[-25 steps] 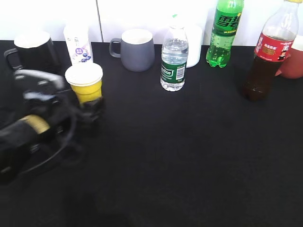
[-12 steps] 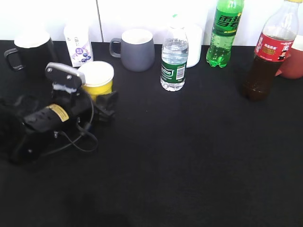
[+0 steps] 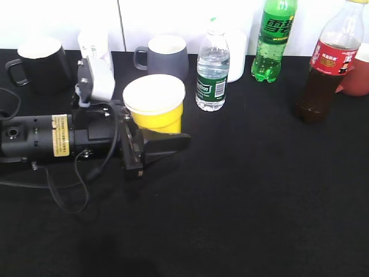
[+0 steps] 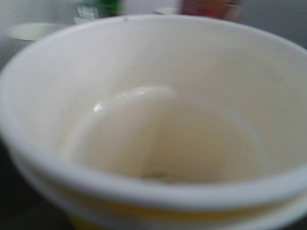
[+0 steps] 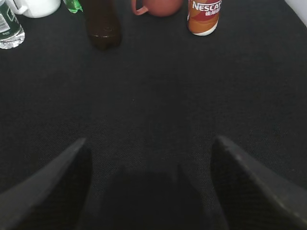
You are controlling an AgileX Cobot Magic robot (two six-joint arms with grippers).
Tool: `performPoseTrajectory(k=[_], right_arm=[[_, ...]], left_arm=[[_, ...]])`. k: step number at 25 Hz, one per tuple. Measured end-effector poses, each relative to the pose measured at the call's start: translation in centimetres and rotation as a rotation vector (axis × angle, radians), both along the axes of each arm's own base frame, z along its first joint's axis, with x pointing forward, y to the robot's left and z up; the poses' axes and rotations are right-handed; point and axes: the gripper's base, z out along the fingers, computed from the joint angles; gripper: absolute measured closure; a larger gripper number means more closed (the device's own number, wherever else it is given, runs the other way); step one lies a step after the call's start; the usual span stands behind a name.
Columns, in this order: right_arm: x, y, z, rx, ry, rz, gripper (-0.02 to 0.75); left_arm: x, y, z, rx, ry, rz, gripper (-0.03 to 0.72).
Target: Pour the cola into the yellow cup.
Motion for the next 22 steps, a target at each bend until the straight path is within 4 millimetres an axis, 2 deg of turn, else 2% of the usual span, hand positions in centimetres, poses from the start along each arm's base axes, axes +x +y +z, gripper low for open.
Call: performPoseTrajectory(k=[3,5,8,11,13,15,17,19,20,22], right_arm=[[0.0,0.0,0.0,0.000,-0.001,0.000,0.153],[0.5,-0.4,1.5,-0.058,-0.120,-0.031,0.153],[4.9,-0.4,5.7,-0.235,-0.422,-0.021,0.153],[11.7,0.7,5.9,-0.202,-0.408,0.062,0.153],[15.4,1.5,3.9,-0.149,-0.402,0.116,0.153],[17.4,1.9,-0.5,-0.080,-0.339,0.142,0.153],[18.0,1.9,-4.6,-0.016,-0.273,0.115,0.153],[18.4,0.4,-7.4,0.010,-0.231,-0.066,0.153],[18.5,-0.4,-7.9,0.008,-0.267,-0.165,0.153],[19.1,-1.2,-8.5,-0.023,-0.313,-0.250,0.153]], left_arm=[[-0.4,-0.4,0.3,-0.035,-0.008,-0.037,0.248],[-1.0,-1.1,0.3,-0.029,-0.006,-0.065,0.248],[-1.1,-1.2,0.2,-0.027,-0.005,-0.070,0.248],[-1.1,-1.2,0.2,-0.025,-0.004,-0.068,0.249],[-1.1,-1.2,0.2,-0.023,-0.004,-0.067,0.249],[-1.1,-1.2,0.2,-0.023,-0.004,-0.067,0.249],[-1.1,-1.2,0.2,-0.024,-0.004,-0.066,0.249],[-1.1,-1.2,0.2,-0.024,-0.004,-0.066,0.249],[-1.1,-1.2,0.2,-0.024,-0.004,-0.066,0.249],[-1.1,-1.2,0.2,-0.024,-0.004,-0.065,0.249]])
